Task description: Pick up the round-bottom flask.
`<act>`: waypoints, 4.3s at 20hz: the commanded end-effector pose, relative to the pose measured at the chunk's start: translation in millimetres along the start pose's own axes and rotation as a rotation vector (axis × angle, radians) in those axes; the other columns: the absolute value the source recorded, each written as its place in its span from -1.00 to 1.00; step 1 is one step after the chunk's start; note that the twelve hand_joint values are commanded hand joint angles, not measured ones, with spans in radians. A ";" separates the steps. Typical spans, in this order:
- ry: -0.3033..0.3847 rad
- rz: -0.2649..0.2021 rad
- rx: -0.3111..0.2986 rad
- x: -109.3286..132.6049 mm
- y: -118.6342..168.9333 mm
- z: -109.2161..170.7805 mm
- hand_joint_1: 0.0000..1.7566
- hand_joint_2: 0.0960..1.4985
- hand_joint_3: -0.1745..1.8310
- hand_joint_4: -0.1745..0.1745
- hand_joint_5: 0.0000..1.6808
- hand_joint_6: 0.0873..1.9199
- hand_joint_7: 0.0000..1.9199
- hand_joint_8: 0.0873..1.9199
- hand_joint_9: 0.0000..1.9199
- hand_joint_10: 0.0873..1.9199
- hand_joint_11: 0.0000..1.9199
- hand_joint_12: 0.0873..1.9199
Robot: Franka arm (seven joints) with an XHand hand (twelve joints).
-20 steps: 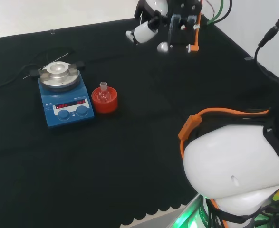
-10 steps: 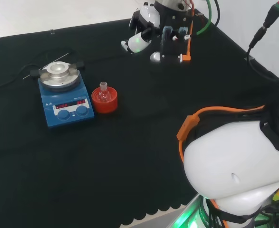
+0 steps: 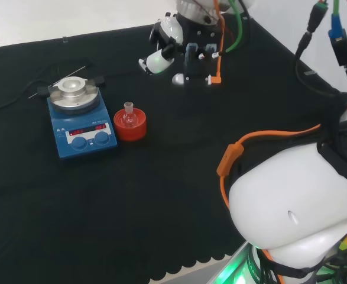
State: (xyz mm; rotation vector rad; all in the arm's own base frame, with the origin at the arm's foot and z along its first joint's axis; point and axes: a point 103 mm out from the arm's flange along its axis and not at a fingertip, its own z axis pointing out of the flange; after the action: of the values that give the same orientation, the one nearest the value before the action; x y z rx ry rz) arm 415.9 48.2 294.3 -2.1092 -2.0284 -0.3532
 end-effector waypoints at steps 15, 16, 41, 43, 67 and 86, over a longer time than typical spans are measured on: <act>0.051 0.015 -0.040 2.7 34.6 35.6 0.00 -0.46 0.11 -1.00 -0.35 -0.11 -0.08 -0.07 -0.10 -0.07 -0.40 0.43; 0.053 0.018 -0.043 3.6 35.7 37.7 0.00 -0.47 0.11 -1.00 -0.35 -0.10 -0.08 -0.07 -0.10 -0.07 -0.39 0.43; 0.065 -0.009 0.015 -5.6 60.7 101.2 0.00 -0.47 0.11 -1.00 -0.34 -0.09 -0.08 -0.07 -0.10 -0.06 -0.39 0.42; 0.043 -0.065 0.027 6.9 63.5 118.4 0.00 -0.47 0.11 -1.00 -0.34 -0.09 -0.08 -0.07 -0.10 -0.06 -0.39 0.42; 0.072 -0.096 0.083 7.3 72.9 161.9 0.00 -0.48 0.11 -1.00 -0.34 -0.09 -0.08 -0.07 -0.11 -0.06 -0.39 0.43; 0.068 -0.087 0.119 -20.7 84.5 188.9 0.00 -0.49 0.11 -0.98 -0.37 -0.10 -0.09 -0.07 -0.12 -0.05 -0.40 0.43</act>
State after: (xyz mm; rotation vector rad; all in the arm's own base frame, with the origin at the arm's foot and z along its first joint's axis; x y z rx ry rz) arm 501.8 87.7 112.9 -1.9118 -2.0546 -0.3084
